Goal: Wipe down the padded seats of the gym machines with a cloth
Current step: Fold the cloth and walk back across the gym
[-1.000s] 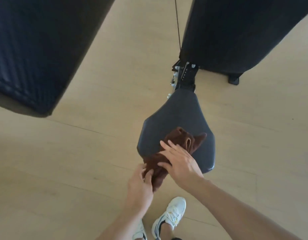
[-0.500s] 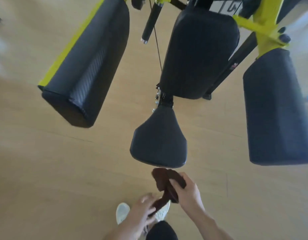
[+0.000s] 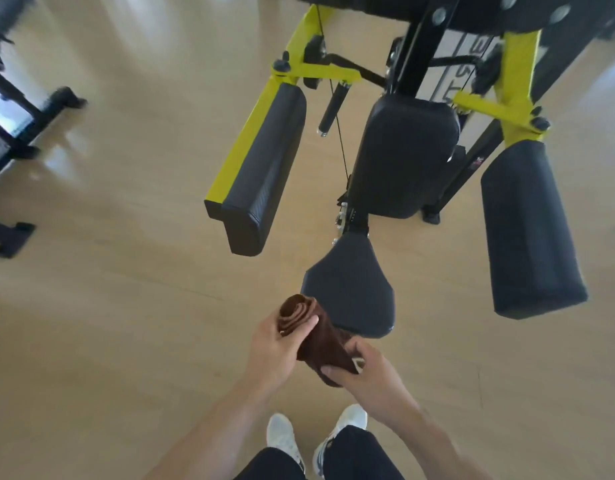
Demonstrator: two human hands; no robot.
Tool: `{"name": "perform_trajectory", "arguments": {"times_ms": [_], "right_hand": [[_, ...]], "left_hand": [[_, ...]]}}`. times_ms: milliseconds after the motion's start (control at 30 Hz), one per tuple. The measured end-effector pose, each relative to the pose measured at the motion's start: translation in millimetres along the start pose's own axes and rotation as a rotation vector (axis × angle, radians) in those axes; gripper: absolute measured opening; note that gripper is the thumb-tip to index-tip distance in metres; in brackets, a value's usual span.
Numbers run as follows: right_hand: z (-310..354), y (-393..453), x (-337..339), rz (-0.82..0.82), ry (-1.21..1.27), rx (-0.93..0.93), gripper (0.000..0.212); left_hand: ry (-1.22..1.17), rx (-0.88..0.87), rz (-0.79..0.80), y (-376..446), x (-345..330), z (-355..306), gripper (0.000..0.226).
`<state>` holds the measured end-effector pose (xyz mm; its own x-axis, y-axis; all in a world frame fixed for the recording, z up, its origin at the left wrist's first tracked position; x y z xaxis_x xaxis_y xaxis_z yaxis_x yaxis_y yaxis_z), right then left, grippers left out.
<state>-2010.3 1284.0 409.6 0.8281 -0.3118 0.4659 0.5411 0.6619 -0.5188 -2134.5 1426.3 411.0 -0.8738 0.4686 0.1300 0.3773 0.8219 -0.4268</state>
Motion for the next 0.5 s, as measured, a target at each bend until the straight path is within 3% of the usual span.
{"name": "perform_trajectory", "arguments": {"times_ms": [167, 233, 500], "right_hand": [[17.2, -13.1, 12.4, -0.054, 0.025, 0.135, 0.092], [22.9, -18.3, 20.2, -0.114, 0.042, 0.199, 0.096], [16.9, -48.6, 61.3, -0.321, 0.208, 0.145, 0.033]], "left_hand": [[0.135, -0.170, 0.164, -15.2, -19.3, -28.8, 0.027], [0.143, -0.180, 0.205, -22.9, -28.4, -35.6, 0.030], [0.078, -0.121, 0.335, -43.6, -64.4, -50.9, 0.040]]}}
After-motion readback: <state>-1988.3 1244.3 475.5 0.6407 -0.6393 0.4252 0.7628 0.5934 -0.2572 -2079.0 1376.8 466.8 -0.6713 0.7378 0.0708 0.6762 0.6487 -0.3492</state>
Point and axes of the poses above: each hand's wrist, its own y-axis towards the middle knuckle, its own x-axis out of the back of the hand, z = x × y, the point moved 6 cm from there along y, towards the middle knuckle, and after that the axes turned 4 degrees about -z, right-handed, at the moved point
